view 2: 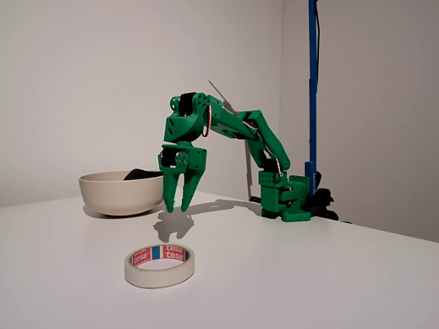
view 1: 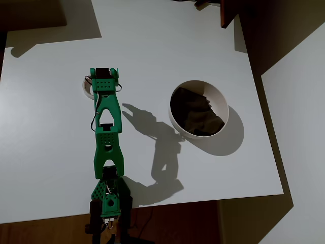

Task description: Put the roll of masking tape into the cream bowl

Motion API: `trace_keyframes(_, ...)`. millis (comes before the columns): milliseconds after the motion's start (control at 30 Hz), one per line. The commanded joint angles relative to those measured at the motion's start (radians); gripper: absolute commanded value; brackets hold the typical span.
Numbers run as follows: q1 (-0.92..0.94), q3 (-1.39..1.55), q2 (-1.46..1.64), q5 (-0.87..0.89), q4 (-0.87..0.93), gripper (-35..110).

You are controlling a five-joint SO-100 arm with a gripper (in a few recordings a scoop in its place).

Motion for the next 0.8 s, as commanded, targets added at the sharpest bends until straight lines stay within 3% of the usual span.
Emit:
trace_keyframes(0, -0.014, -0.078, 0.048, 0.014, 0.025, 22)
trace_keyframes(467, -0.098, -0.101, 0.015, 0.055, 0.058, 21)
trace_keyframes(767, -0.009, -0.101, -0.028, 0.031, 0.038, 21)
